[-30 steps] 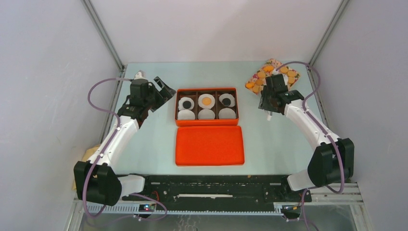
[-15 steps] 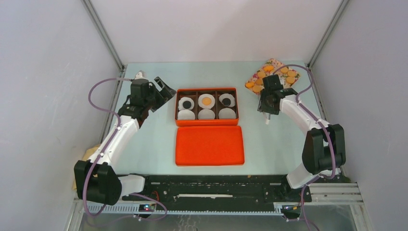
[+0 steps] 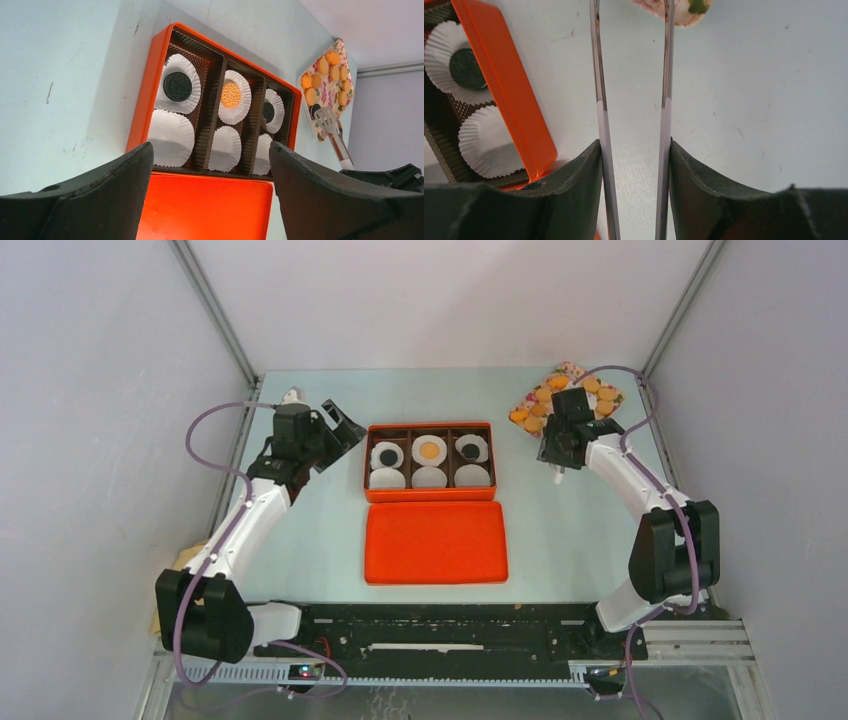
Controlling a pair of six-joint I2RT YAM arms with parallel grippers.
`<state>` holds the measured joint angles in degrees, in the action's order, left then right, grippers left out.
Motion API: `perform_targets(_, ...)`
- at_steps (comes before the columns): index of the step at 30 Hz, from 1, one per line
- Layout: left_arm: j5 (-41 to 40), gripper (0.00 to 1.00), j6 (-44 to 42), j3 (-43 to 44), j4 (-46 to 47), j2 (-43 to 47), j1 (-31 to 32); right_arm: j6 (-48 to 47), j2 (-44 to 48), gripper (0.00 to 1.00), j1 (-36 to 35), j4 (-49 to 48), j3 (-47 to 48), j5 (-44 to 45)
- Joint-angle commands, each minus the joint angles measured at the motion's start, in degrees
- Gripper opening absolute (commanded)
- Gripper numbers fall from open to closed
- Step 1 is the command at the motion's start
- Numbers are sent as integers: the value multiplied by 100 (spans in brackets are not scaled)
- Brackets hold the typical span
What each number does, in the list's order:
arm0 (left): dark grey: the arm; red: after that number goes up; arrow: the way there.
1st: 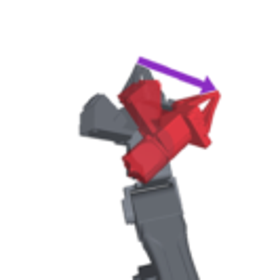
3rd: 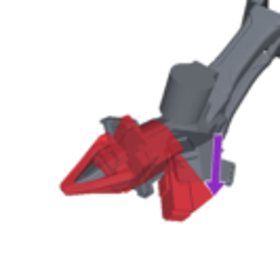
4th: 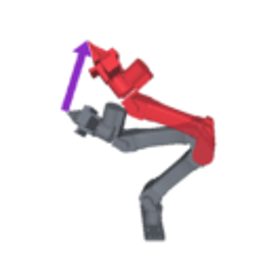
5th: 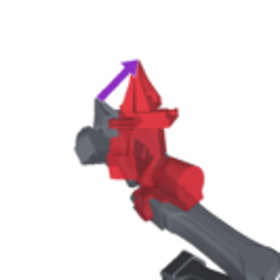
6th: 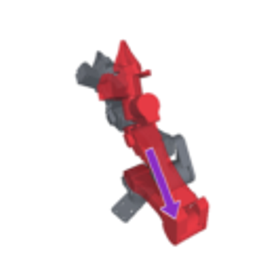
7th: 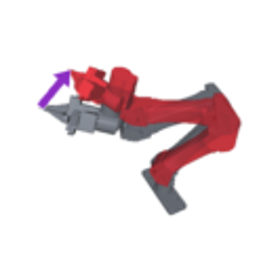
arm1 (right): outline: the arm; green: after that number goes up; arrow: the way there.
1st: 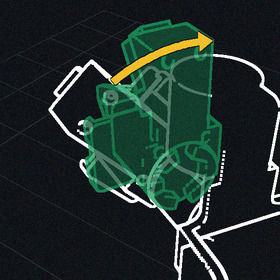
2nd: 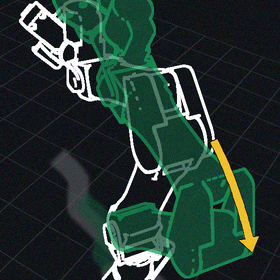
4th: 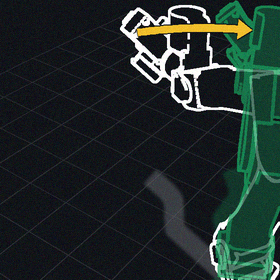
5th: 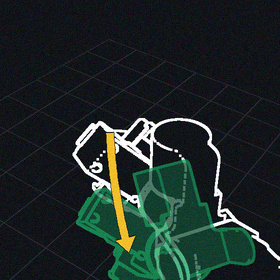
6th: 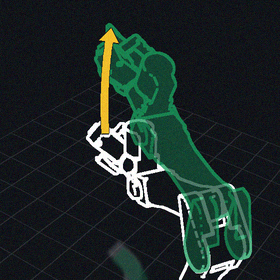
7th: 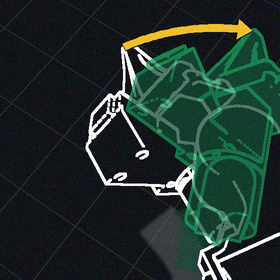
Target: Pack the cookies
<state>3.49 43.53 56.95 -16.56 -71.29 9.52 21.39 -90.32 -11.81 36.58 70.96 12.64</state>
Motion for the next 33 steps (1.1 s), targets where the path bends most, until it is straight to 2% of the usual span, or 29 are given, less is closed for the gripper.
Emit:
perform_targets(1,147,90,-46,-128,275,-88,33,95,71,54,89,-321,382,142)
perform_targets(24,178,90,-64,-123,311,-263,41,110,-837,53,168,-509,520,193)
perform_targets(29,178,90,-55,-123,303,-259,41,156,-784,46,257,-598,551,84)
perform_targets(33,183,90,-46,-142,302,-209,39,145,-682,33,258,-646,570,-23)
